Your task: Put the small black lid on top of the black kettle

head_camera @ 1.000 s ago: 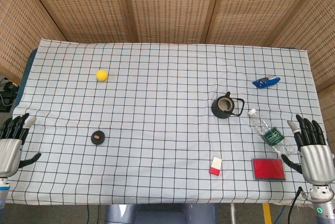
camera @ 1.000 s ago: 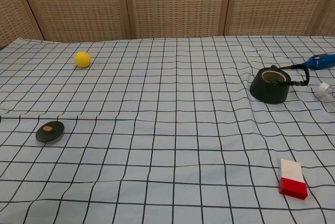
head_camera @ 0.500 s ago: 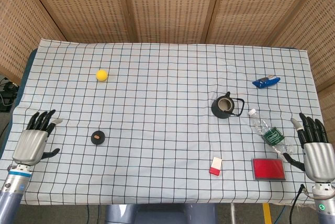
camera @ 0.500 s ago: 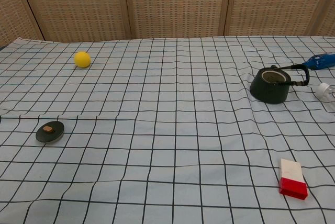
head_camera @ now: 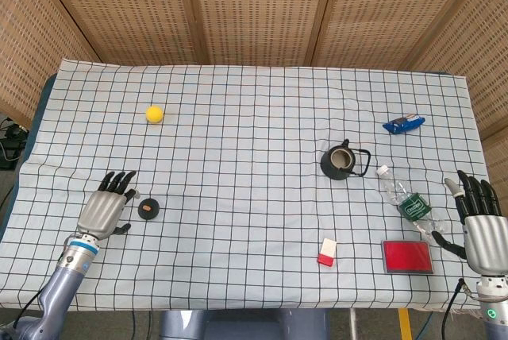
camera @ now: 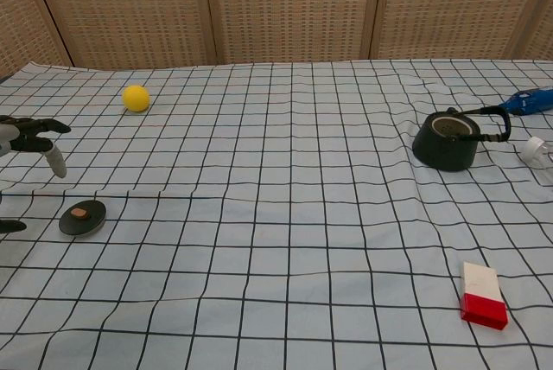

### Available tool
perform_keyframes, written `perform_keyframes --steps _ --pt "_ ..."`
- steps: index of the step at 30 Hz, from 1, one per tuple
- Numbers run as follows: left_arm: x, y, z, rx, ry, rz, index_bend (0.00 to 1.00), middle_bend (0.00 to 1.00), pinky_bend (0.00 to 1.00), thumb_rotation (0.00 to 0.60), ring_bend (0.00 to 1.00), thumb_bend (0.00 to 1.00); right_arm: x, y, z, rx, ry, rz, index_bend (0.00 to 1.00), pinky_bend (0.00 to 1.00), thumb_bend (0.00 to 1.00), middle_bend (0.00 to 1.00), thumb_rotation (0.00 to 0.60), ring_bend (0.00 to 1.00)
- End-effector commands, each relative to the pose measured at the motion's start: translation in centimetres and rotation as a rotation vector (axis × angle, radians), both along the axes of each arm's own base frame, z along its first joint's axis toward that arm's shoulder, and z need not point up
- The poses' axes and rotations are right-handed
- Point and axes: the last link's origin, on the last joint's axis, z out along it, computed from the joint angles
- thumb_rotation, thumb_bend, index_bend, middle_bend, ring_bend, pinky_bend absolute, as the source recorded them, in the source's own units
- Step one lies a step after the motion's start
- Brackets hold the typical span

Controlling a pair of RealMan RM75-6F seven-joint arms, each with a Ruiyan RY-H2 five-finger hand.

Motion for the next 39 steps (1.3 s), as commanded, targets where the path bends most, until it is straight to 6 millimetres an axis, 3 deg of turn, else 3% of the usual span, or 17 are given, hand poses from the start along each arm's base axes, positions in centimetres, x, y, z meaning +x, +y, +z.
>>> perform_keyframes --steps 1,8,20,39 --pt "0.4 0.6 -0.9 -0.013 0.011 0.009 0.28 0.00 0.00 0.600 0.00 0.20 -0.1 0.0 0.2 -0.002 -0.006 -0.001 0.12 0.00 0.14 0.00 0.600 0.00" --pt "0.5 1.3 -1.8 -0.014 0.029 0.035 0.24 0.00 0.00 0.600 0.00 0.20 -0.1 0.0 0.2 0.001 -0.013 0.000 0.12 0.00 0.14 0.00 0.600 0.00" --pt "1.1 2.2 -3.9 -0.055 0.051 0.050 0.34 0.00 0.00 0.600 0.00 0.20 -0.2 -0.1 0.3 0.000 -0.015 -0.007 0.12 0.00 0.14 0.00 0.600 0.00" --pt "1.0 2.8 -5.5 -0.071 0.070 0.070 0.32 0.00 0.00 0.600 0.00 0.20 -0.2 -0.1 0.2 0.007 -0.025 -0.007 0.12 0.00 0.14 0.00 0.600 0.00"
